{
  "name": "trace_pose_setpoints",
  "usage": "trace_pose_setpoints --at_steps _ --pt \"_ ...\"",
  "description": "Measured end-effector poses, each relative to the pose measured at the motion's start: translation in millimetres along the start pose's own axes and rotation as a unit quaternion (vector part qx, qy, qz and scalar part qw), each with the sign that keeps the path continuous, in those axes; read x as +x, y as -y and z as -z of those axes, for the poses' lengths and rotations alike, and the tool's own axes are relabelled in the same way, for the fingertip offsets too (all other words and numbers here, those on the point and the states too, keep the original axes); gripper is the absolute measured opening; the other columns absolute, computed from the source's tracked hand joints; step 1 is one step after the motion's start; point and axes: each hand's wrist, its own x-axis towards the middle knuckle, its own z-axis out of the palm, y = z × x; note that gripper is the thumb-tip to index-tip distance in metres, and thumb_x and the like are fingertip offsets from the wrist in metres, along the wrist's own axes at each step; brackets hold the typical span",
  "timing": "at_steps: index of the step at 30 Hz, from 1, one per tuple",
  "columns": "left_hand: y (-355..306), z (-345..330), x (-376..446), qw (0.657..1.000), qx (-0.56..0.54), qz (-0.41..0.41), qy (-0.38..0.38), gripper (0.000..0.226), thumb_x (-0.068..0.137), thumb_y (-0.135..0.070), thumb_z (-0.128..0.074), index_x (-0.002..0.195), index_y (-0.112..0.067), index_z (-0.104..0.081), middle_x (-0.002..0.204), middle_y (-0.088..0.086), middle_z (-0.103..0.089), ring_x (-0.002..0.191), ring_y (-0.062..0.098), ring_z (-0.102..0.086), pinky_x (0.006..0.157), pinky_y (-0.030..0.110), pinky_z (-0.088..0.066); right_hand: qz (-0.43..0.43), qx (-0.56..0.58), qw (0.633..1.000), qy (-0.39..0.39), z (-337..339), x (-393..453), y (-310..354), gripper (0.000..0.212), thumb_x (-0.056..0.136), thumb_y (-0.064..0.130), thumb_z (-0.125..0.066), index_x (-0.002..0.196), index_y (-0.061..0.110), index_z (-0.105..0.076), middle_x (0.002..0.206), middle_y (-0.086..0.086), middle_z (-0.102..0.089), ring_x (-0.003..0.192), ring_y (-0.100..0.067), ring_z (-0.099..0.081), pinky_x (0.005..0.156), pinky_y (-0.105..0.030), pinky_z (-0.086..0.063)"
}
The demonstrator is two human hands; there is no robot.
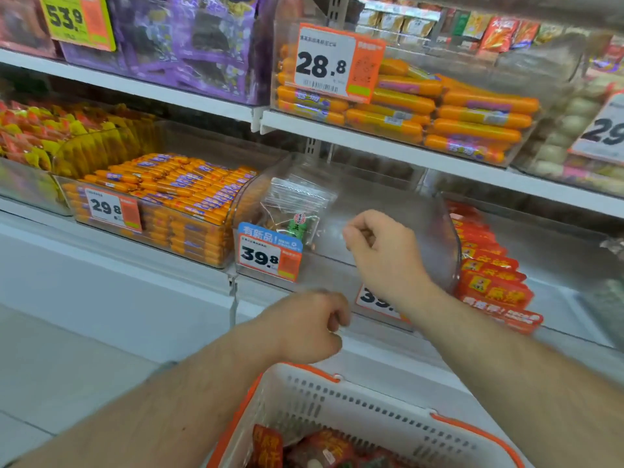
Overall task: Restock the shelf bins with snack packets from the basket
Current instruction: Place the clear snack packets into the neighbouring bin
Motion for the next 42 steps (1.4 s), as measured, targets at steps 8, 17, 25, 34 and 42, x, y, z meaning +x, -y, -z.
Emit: trace_pose_setpoints --at_steps 8,17,25,34,42 --pt "-6.6 -77.2 2.0 0.916 0.193 0.039 0.349 0.046 0.092 -0.019 -0.049 0.138 -0.024 -0.051 0.147 0.000 -0.044 0.129 0.019 -0.045 0.101 0.031 -0.041 -0.179 -0.075 0.965 0.177 6.1 -132.4 -98.8 0.030 0.089 0.019 -0.069 0.062 0.020 -0.055 0.057 0.013 -0.050 0.054 -0.001 -0.047 0.053 -0.015 -0.036" --pt "-21.0 -118.9 -0.6 0.897 0.239 -0.041 0.370 0.008 0.078 -0.019 -0.051 0.079 -0.017 -0.060 0.076 0.002 -0.063 0.070 0.024 -0.058 0.069 0.042 -0.051 -0.228 -0.222 0.811 0.490 4.7 -228.9 -179.1 0.007 0.083 0.013 -0.060 0.088 0.012 -0.065 0.087 -0.006 -0.063 0.080 -0.024 -0.059 0.069 -0.031 -0.047" --pt "-31.9 -126.0 -2.0 0.900 0.210 -0.018 0.381 0.026 0.087 -0.020 -0.055 0.110 -0.015 -0.064 0.099 0.004 -0.067 0.087 0.022 -0.063 0.071 0.033 -0.048 -0.174 -0.358 0.648 0.649 5.1 -270.2 -208.5 0.034 0.084 0.005 -0.062 0.116 0.014 -0.069 0.113 -0.007 -0.068 0.102 -0.028 -0.064 0.091 -0.042 -0.055" --pt "-16.3 -113.6 -4.5 0.907 0.209 0.010 0.365 0.040 0.089 -0.027 -0.056 0.129 -0.025 -0.055 0.126 -0.004 -0.058 0.111 0.020 -0.056 0.092 0.033 -0.047 -0.050 -0.461 0.585 0.666 -8.5 -279.2 -182.5 0.027 0.093 -0.002 -0.054 0.116 0.005 -0.065 0.119 -0.012 -0.064 0.110 -0.034 -0.060 0.087 -0.045 -0.051" --pt "-8.1 -87.6 -6.9 0.907 0.168 0.051 0.382 0.066 0.085 -0.047 -0.068 0.142 -0.030 -0.041 0.140 -0.009 -0.047 0.124 0.017 -0.048 0.102 0.035 -0.041 -0.084 -0.352 0.680 0.638 -5.9 -179.0 -147.3 0.020 0.092 0.011 -0.059 0.110 0.009 -0.068 0.103 -0.004 -0.065 0.086 -0.022 -0.055 0.075 -0.032 -0.046"
